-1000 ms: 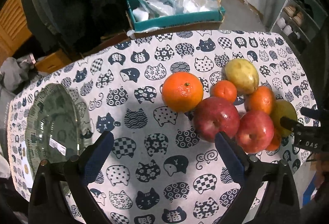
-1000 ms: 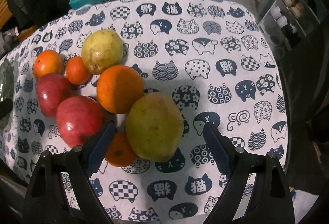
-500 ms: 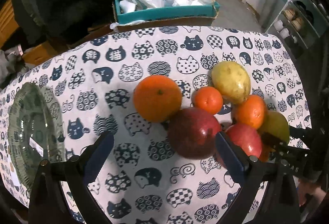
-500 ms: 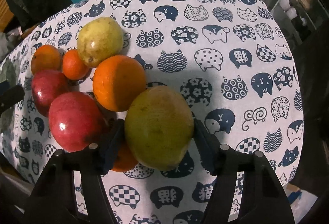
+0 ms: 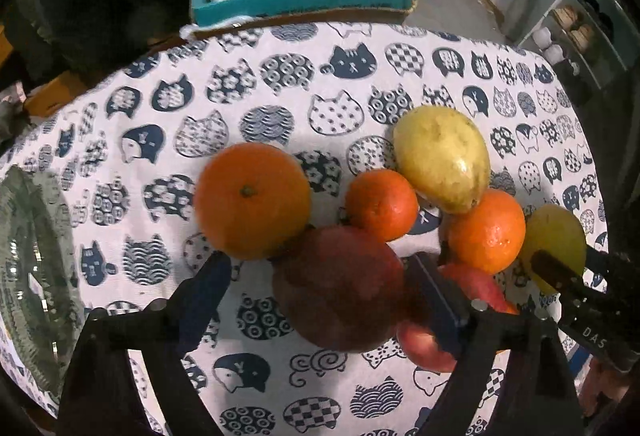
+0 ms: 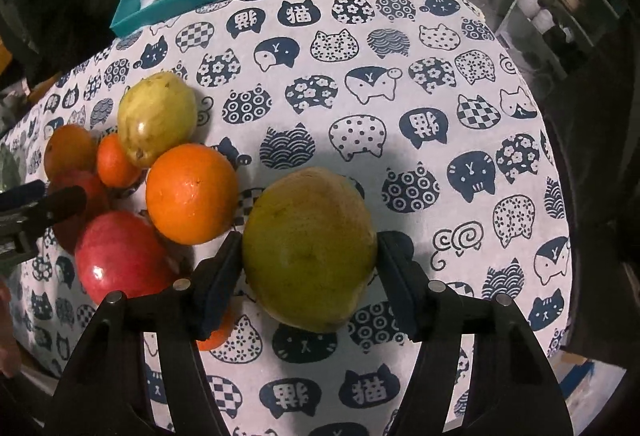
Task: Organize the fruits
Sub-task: 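Close the right tool on the yellow pear while the left tool grasps the red apple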
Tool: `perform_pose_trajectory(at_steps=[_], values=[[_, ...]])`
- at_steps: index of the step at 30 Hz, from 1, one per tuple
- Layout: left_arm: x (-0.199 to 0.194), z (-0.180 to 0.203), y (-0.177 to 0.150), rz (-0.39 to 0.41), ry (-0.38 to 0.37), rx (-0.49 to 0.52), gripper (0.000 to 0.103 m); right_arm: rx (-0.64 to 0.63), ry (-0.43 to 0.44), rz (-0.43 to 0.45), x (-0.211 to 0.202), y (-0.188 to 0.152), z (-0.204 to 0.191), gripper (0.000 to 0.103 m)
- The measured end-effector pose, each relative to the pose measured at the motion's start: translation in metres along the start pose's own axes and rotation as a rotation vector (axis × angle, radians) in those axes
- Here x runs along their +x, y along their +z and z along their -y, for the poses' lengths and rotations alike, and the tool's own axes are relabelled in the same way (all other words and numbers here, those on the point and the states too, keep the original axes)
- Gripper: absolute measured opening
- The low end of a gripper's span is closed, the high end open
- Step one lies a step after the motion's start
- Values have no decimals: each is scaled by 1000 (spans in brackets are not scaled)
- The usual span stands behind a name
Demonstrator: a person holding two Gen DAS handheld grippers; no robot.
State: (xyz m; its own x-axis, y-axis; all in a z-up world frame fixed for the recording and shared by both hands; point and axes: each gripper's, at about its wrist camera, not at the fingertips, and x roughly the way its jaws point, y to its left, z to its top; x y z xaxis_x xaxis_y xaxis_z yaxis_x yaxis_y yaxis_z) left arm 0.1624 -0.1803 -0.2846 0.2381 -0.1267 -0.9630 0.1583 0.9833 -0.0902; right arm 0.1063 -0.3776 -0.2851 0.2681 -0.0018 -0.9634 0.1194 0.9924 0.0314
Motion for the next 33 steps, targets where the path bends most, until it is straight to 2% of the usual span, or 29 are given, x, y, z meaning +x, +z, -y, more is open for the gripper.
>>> perform_pose_trajectory(at_steps=[4,9,10,11,12,18,24,33], values=[[11,2,-4,-25,-22,-1,87,8,0,1,3,5,1,66],[15,-3,-5,-19,-58,-26,86,4,6,2,4,8,-4,66],[15,-3,-6,-15,-67,-28,84,3,7,3,4,7,-4,66],[15,-3,-6,-13,-81,-29,77,2,7,4,4,8,-6,66],[16,-3,-6,-13,-99,-29,76,0,7,5,4,9,-8,66],[11,-2,-9,2,-78,-2,76,-10,8,24,-2,9,-15,66],[-9,0,-17,62,-41,60,75,-21,12,55,-13,9,-18,66],[-42,-19,-27,124,-14,56,75,-51,14,116,-34,6,-31,66]])
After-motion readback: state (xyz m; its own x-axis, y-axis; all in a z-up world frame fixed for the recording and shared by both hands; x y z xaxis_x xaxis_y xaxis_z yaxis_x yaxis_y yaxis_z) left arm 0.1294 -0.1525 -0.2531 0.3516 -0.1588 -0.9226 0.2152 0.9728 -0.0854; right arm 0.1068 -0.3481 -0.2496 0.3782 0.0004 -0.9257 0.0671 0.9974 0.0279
